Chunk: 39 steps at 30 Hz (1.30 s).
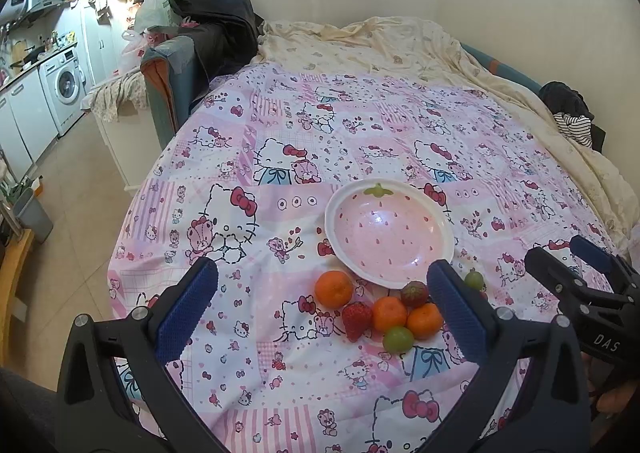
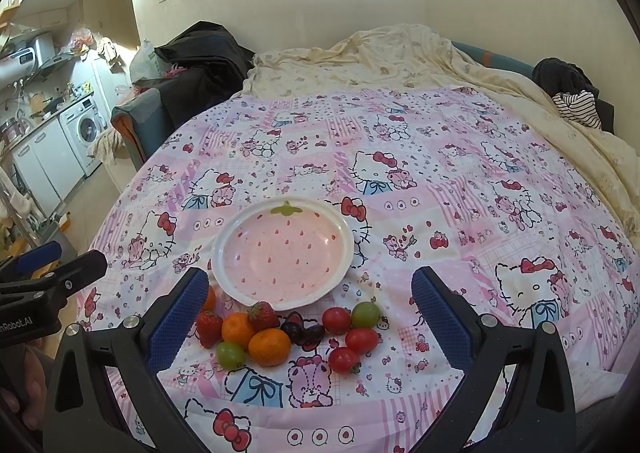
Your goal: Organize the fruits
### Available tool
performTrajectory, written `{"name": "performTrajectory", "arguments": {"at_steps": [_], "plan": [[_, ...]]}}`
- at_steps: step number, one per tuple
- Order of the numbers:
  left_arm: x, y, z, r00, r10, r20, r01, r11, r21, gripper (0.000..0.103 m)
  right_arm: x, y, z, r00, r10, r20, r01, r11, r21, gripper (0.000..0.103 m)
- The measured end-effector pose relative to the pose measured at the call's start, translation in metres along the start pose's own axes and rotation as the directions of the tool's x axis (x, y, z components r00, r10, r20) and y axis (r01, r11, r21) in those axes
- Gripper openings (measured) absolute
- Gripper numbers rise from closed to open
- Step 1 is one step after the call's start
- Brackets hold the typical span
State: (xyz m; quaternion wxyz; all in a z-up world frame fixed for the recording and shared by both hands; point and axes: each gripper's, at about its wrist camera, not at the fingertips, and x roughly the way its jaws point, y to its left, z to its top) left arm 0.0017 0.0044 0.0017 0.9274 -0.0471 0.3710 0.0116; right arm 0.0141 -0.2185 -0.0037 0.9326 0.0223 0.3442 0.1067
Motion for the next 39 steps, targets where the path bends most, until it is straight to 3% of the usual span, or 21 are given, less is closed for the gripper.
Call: {"name": "performTrajectory", "arguments": {"at_steps": [34, 39], "plan": [[0.003, -0.001, -0.003, 1.0, 0.008, -0.007, -0.008, 1.0, -0.001, 0.103, 0.001, 0.0, 0.0, 1.0, 0.003, -0.002, -0.003, 1.0, 0.004, 0.103], [0.014, 0.01, 0.004, 0.998, 0.033, -0.052, -0.035, 0.999, -0.036, 0.103, 0.004, -0.02, 0.006, 1.0, 0.003, -0.02, -0.001, 0.996, 0.09, 0.103]]}}
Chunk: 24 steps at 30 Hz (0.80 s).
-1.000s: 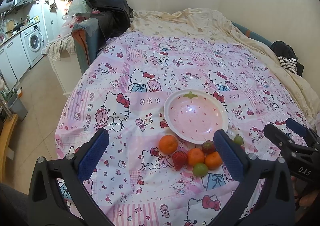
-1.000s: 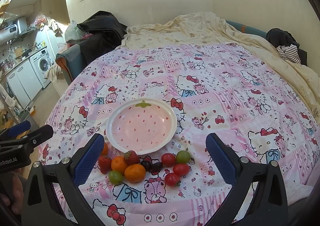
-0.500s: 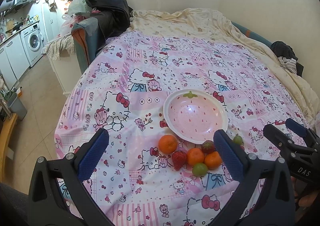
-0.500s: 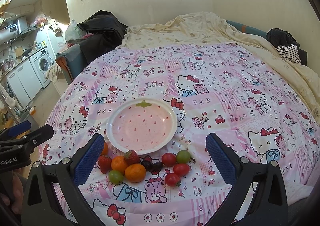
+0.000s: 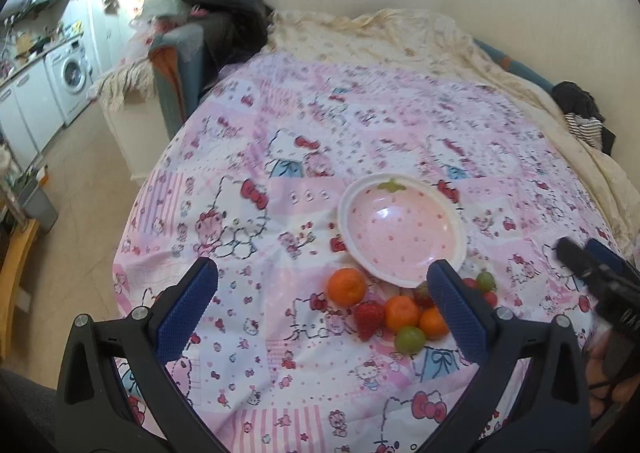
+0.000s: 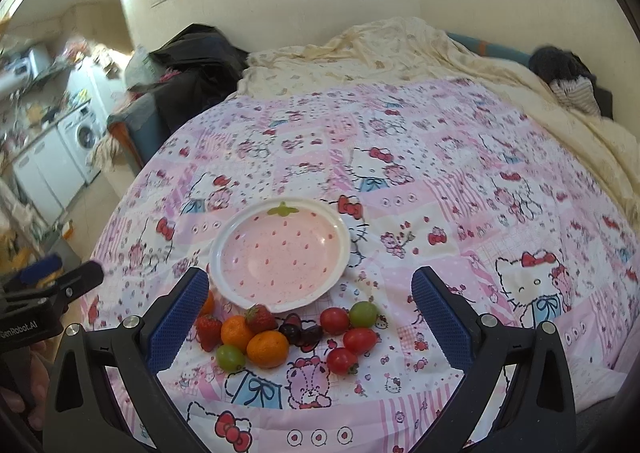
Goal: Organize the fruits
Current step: 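Grasp the mandarin orange with the left tool while the right tool grasps a red cherry tomato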
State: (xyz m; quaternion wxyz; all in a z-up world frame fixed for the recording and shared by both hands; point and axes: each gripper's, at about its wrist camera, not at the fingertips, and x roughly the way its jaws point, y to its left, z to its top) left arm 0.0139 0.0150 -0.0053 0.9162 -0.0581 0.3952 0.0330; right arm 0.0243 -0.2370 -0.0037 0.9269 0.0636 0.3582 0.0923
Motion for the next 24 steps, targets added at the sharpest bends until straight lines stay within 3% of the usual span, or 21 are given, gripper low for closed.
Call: {"name": "performTrajectory", "arguments": {"at_steps": [6, 10, 13, 15, 19, 24], "plan": [[0.034, 0.023, 0.007, 0.991, 0.036, -0.132, -0.044, 0.997, -0.063, 0.103, 0.012, -0.026, 0.015, 0.997, -0.062, -0.052, 0.064, 0.997, 0.034, 0.103], [0.062, 0.023, 0.0, 0.965, 0.048, -0.256, -0.059, 0.998, -0.035, 0.101, 0.039, -0.03, 0.016, 0.981, -0.042, -0.191, 0.032, 0.998, -0.054, 0.103], [0.078, 0.026, -0.006, 0.946, 0.034, -0.323, -0.056, 0.997, -0.059, 0.089, 0.058, -0.032, 0.01, 0.954, -0.002, -0.298, -0.025, 0.996, -0.085, 0.102], [0.09, 0.026, -0.008, 0.933, 0.021, -0.359, -0.05, 0.996, -0.072, 0.083, 0.069, -0.037, 0.005, 0.933, 0.019, -0.359, -0.044, 0.997, -0.061, 0.092], [0.107, 0.018, -0.004, 0.926, 0.021, -0.377, -0.047, 0.997, -0.06, 0.083, 0.082, -0.048, -0.006, 0.894, 0.069, -0.443, -0.063, 0.998, 0.027, 0.087], [0.133, -0.003, -0.002, 0.903, -0.013, -0.43, -0.005, 0.999, -0.041, 0.08, 0.096, -0.06, -0.025, 0.825, 0.128, -0.55, -0.07, 0.99, 0.125, 0.081]]}}
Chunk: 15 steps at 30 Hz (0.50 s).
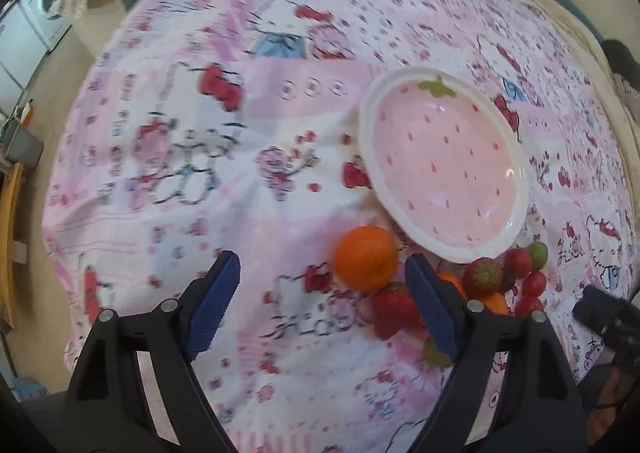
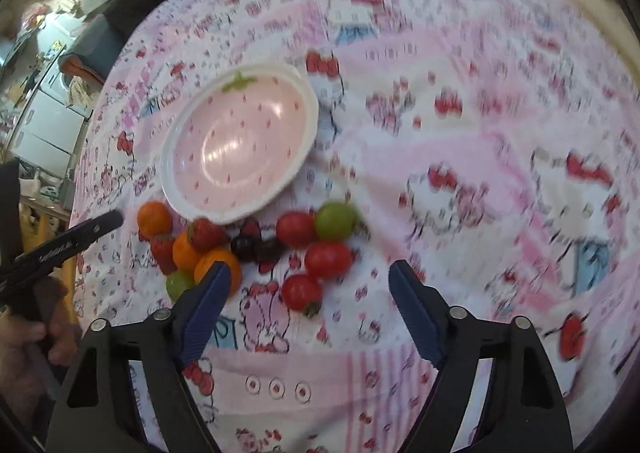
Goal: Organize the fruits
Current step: 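Grasp the mandarin orange with the left tool while the right tool grasps a red cherry tomato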
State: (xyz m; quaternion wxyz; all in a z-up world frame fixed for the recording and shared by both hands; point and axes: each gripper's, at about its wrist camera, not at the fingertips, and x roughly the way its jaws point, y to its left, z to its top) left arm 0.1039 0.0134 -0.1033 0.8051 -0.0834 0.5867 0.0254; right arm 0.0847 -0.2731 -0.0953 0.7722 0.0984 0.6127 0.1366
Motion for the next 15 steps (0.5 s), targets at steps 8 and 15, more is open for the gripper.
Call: {"name": "performTrajectory", "arguments": {"at_steps": [8, 15], "plan": [[0.025, -0.011, -0.002, 0.998, -0.01, -0.064, 0.01, 1.0, 0.006, 0.072, 0.028, -0.002, -0.01, 0.989, 0.069, -0.135, -0.06, 0.996, 0.069, 0.062], [0.035, -0.01, -0.002, 0.993, -0.05, -0.103, 0.046, 0.998, -0.035, 0.06, 0.046, 0.002, -0.006, 0.985, 0.035, -0.166, -0.026, 0.998, 0.056, 0.049]]}}
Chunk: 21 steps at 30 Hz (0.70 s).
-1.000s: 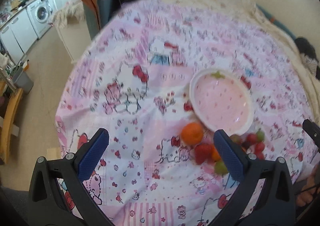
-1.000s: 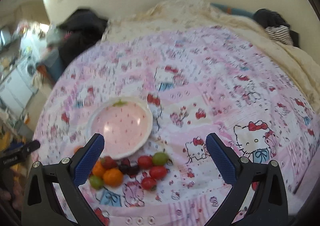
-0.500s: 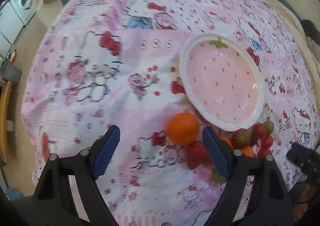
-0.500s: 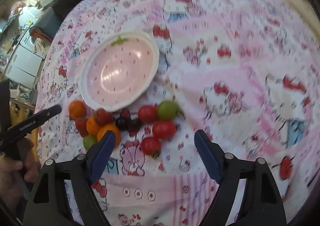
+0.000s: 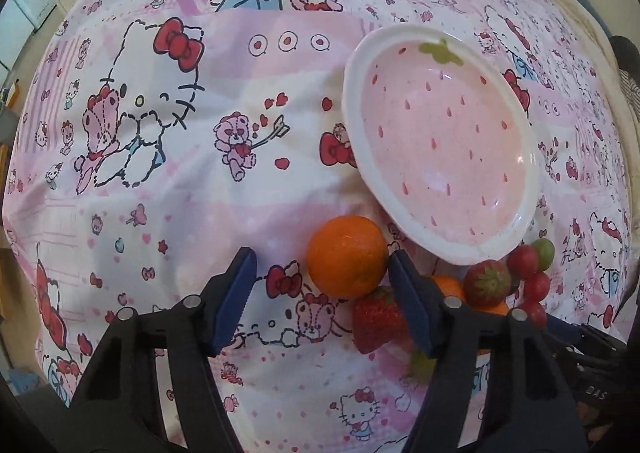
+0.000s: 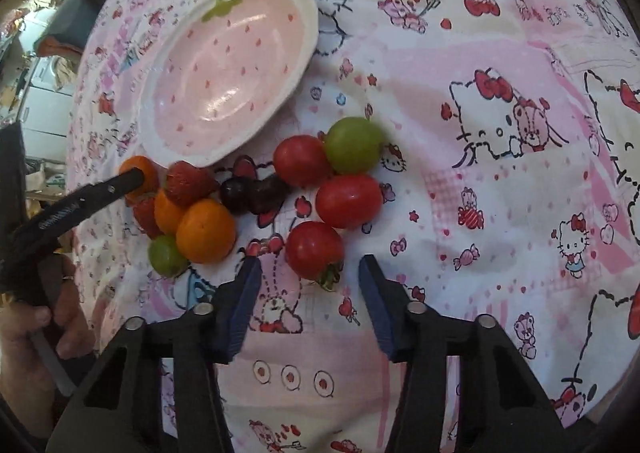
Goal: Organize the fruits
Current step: 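Grasp the mandarin orange with the left tool while the right tool grasps a red cherry tomato, then carry the orange and tomato onto the white plate and open both tools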
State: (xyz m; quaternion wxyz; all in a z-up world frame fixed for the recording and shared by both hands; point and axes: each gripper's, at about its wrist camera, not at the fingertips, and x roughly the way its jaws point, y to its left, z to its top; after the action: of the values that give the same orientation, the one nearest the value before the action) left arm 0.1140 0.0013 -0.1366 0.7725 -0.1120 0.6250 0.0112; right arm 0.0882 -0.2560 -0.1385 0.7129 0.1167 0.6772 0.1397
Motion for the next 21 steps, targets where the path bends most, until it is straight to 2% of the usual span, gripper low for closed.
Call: {"name": "performTrajectory", "arguments": {"at_steps": [2, 4, 5, 8, 15, 21], "plan": [[0.001, -0.004, 0.0, 1.0, -0.008, -0.004, 0.008, 1.0, 0.016, 0.053, 0.002, 0.002, 0.001, 1.0, -0.028, 0.011, 0.029, 0.999, -0.018, 0.042], [0.001, -0.01, 0.0, 1.0, -0.029, -0.007, 0.03, 0.999, 0.033, 0.039, 0.004, 0.002, 0.001, 0.999, -0.033, 0.016, 0.033, 0.999, -0.028, 0.036], [0.001, -0.012, -0.001, 0.999, -0.036, -0.008, 0.036, 0.999, 0.037, 0.037, 0.003, 0.002, 0.001, 1.0, -0.025, 0.017, 0.026, 0.999, -0.031, 0.032], [-0.002, -0.013, -0.001, 0.999, -0.036, 0.007, 0.035, 0.998, 0.049, 0.036, 0.0, 0.004, 0.001, 0.999, -0.024, 0.03, 0.025, 0.999, -0.042, 0.032], [-0.022, 0.001, -0.01, 0.998, -0.053, 0.045, 0.052, 0.998, 0.021, 0.036, -0.016, 0.01, -0.009, 0.996, 0.048, 0.069, -0.045, 0.998, -0.052, 0.032], [-0.049, 0.006, -0.008, 0.992, -0.043, 0.122, 0.039, 0.999, 0.033, 0.036, -0.042, 0.02, -0.007, 0.98, 0.115, 0.162, -0.102, 0.991, -0.084, 0.032]]}}
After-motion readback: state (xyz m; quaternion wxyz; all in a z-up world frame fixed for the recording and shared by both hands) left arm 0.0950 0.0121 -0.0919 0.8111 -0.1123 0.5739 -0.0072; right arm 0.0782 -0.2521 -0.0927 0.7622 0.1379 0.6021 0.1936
